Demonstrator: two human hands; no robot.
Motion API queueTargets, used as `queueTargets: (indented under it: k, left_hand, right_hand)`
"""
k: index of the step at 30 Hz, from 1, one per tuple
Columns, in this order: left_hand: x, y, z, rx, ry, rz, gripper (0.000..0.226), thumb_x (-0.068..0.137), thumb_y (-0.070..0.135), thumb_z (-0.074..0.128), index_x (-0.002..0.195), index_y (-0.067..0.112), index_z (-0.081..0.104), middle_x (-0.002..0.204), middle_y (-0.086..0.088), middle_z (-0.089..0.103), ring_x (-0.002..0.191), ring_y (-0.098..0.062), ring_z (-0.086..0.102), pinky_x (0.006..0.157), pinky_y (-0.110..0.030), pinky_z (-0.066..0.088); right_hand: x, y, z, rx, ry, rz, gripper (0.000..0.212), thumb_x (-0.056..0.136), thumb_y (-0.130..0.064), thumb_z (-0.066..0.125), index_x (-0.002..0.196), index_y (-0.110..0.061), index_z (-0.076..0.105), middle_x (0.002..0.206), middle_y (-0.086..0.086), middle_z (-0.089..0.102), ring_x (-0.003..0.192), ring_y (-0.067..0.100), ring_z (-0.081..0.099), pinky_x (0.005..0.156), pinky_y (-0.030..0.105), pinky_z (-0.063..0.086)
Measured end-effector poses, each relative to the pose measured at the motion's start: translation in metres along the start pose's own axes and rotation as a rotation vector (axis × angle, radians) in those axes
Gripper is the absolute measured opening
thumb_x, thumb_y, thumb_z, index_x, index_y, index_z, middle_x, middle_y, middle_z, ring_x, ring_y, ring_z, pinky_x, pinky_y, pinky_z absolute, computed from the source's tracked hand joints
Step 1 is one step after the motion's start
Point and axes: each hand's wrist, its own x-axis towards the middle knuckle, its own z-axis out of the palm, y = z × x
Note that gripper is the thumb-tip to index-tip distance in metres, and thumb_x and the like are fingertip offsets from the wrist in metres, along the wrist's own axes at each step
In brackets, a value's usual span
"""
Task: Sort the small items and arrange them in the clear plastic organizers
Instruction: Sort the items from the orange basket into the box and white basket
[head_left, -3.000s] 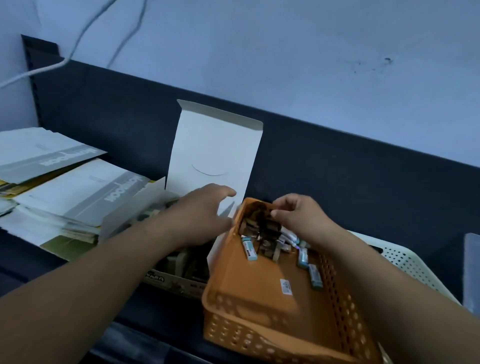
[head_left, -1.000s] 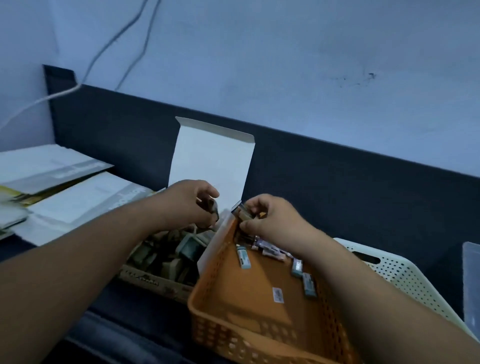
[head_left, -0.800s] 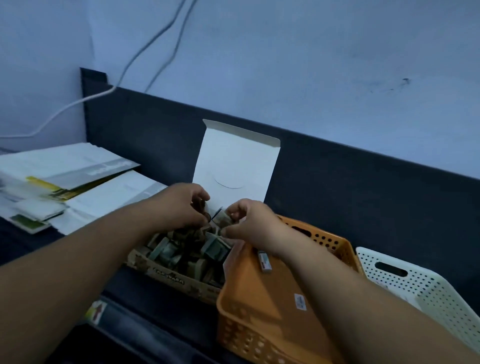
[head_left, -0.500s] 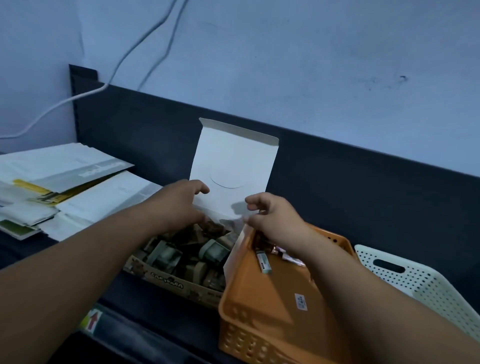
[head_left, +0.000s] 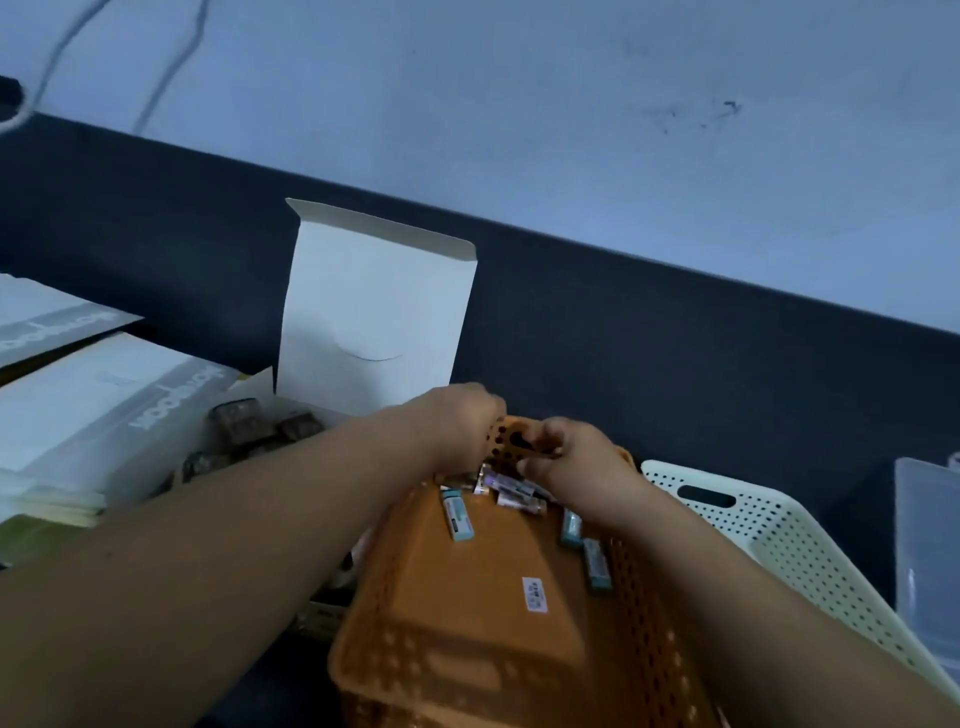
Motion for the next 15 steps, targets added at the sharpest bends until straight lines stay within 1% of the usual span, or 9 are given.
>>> queueTargets:
  k: [1,2,4,6,8,10,13,15]
  left_hand:
    - [0.006,0.001,0.005,0.082,-0.022,0.026,0.028,0.083,0.020,0.063,0.110,0.021,0.058,0.107,-0.003,0.053,0.092,-0.018,0.054,0.080,-0.030,0.049]
    - [0.011,0.000,0.011,0.163,-0.029,0.048,0.029,0.083,0.019,0.063,0.112,0.020,0.058,0.107,-0.004,0.050,0.093,-0.019,0.052,0.078,-0.028,0.047]
    - [0.018,-0.002,0.018,0.279,-0.001,0.077,0.032,0.083,0.018,0.064,0.115,0.017,0.057,0.107,-0.005,0.046,0.095,-0.020,0.048,0.076,-0.029,0.044]
    - [0.021,-0.003,0.019,0.293,0.023,0.102,0.030,0.085,0.019,0.062,0.115,0.015,0.057,0.110,-0.007,0.045,0.098,-0.021,0.046,0.076,-0.029,0.041]
    - [0.018,-0.003,0.016,0.224,0.040,0.132,0.025,0.088,0.020,0.059,0.112,0.015,0.057,0.110,-0.007,0.047,0.097,-0.021,0.048,0.076,-0.028,0.041]
    - [0.010,-0.004,0.010,0.087,0.045,0.125,0.023,0.085,0.018,0.060,0.108,0.017,0.056,0.106,-0.005,0.050,0.097,-0.020,0.050,0.078,-0.029,0.044]
    - [-0.006,-0.007,-0.004,-0.172,0.127,0.050,0.025,0.076,0.012,0.066,0.094,0.024,0.053,0.097,0.003,0.054,0.089,-0.016,0.054,0.072,-0.029,0.046]
    - [-0.019,-0.013,-0.012,-0.300,0.205,-0.002,0.029,0.072,0.010,0.067,0.092,0.024,0.052,0.092,0.006,0.054,0.084,-0.015,0.055,0.069,-0.031,0.046]
  right_hand:
    - [-0.002,0.004,-0.003,-0.021,-0.006,0.002,0.022,0.091,-0.024,0.065,0.111,-0.028,0.057,0.097,-0.012,0.057,0.079,-0.002,0.052,0.054,0.005,0.037]
    - [-0.004,0.008,-0.005,-0.045,-0.010,0.001,0.026,0.091,-0.025,0.066,0.115,-0.027,0.058,0.100,-0.010,0.057,0.081,0.001,0.053,0.059,0.009,0.039]
    - [-0.008,0.013,-0.007,-0.075,-0.025,0.004,0.031,0.090,-0.026,0.067,0.120,-0.023,0.059,0.105,-0.008,0.060,0.091,0.009,0.057,0.073,0.021,0.044]
    - [-0.010,0.019,-0.010,-0.063,-0.044,0.011,0.033,0.088,-0.024,0.069,0.119,-0.023,0.059,0.107,-0.005,0.063,0.093,0.012,0.060,0.079,0.031,0.050]
    - [-0.010,0.021,-0.011,-0.053,-0.057,0.018,0.036,0.086,-0.023,0.070,0.120,-0.025,0.059,0.109,-0.004,0.063,0.092,0.013,0.059,0.078,0.031,0.049]
    - [-0.007,0.021,-0.012,-0.088,-0.058,0.002,0.041,0.086,-0.023,0.071,0.124,-0.025,0.057,0.117,-0.004,0.062,0.099,0.014,0.058,0.080,0.027,0.046]
    - [0.002,0.015,-0.008,-0.160,-0.071,-0.034,0.048,0.086,-0.024,0.070,0.131,-0.023,0.054,0.129,-0.003,0.058,0.114,0.015,0.056,0.087,0.024,0.043]
    - [0.009,0.006,0.000,-0.211,-0.109,-0.070,0.051,0.086,-0.028,0.070,0.134,-0.023,0.052,0.130,-0.003,0.057,0.117,0.017,0.056,0.090,0.026,0.046]
